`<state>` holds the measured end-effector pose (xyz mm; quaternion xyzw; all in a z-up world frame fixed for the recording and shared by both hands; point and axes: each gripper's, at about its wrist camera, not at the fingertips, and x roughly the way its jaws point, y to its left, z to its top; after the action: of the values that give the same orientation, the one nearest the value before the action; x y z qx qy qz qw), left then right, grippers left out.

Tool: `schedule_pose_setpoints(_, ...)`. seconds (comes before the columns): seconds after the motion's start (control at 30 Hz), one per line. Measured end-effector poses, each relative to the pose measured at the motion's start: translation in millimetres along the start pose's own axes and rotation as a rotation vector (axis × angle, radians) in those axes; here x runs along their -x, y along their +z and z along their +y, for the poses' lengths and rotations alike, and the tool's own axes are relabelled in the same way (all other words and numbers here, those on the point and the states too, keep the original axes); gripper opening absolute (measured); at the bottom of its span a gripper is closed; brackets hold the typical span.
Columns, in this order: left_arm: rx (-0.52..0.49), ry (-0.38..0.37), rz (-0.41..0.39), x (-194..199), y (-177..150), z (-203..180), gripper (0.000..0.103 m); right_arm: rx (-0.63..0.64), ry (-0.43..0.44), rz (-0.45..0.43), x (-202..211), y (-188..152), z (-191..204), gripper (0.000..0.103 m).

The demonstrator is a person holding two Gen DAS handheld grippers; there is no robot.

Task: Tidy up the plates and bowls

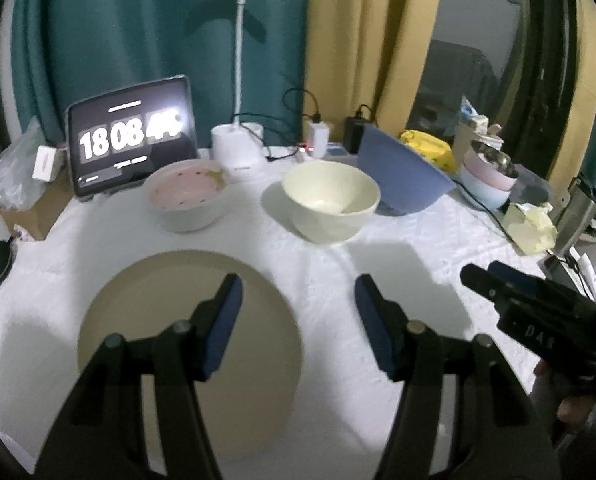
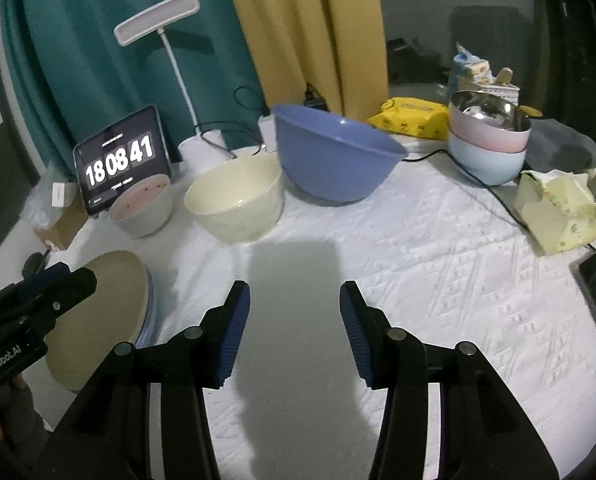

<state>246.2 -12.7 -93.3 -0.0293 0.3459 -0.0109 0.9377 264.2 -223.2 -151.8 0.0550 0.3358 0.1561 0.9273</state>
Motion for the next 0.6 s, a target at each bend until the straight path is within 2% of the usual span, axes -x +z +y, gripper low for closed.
schedule_pose_setpoints(0.6,-0.066,-0.019,-0.044,-11.6,34.1,-43.6,0.060,-0.020,-0.039,-0.075,10.3,30.6,-45.2,0.049)
